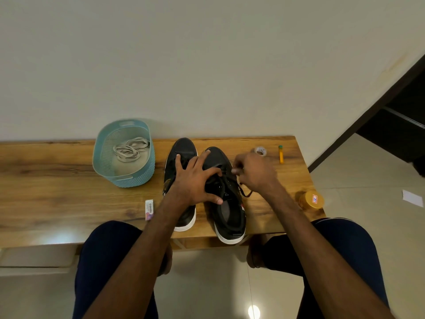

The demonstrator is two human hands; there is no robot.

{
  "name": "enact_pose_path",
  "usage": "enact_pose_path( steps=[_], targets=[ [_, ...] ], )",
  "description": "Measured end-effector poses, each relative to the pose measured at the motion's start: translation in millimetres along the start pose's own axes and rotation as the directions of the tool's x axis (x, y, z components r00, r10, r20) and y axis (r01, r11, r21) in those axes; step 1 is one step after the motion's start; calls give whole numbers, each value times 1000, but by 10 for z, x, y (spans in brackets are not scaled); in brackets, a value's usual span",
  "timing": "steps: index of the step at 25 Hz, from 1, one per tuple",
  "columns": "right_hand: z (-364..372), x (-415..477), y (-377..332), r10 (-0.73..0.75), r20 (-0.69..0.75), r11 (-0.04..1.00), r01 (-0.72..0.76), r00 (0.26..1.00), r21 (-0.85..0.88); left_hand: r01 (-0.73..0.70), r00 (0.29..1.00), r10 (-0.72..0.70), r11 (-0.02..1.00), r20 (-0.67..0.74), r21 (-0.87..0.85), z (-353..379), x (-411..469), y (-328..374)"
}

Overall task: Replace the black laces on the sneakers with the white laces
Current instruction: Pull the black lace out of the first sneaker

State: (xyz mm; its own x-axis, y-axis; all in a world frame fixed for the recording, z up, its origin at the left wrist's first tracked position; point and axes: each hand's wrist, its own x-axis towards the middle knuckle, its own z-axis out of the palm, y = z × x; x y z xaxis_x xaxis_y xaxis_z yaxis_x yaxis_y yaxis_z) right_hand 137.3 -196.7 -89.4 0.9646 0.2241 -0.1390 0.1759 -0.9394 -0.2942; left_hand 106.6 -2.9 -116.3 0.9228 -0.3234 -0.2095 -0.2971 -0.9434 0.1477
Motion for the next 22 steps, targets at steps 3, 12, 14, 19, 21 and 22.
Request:
enact_pose_path(
  steps=[3,12,14,19,21,22],
  targets=[
    [-228,38,325,162,-207,980,-181,965,-78,-1,1000,1,1000,11,-6,-3,5,-8],
    [128,-33,-81,-98,161,995,98,982,8,5,1000,-6,1000,26,28,-13,15,23],
    [59,-20,-35,-19,72,999,23,997,-48,6,1000,-6,1000,23,16,-3,12,12],
    [-255,35,346,270,-87,957,-277,959,-83,-7,1000,7,1000,26,-15,-4,2,23],
    [-168,14,299,230,82,973,-231,970,1,-10,999,11,999,32,-35,-7,11,31],
    [-113,1,265,210,120,975,-218,970,53,-1,1000,3,998,30,-62,-13,25,46]
  ],
)
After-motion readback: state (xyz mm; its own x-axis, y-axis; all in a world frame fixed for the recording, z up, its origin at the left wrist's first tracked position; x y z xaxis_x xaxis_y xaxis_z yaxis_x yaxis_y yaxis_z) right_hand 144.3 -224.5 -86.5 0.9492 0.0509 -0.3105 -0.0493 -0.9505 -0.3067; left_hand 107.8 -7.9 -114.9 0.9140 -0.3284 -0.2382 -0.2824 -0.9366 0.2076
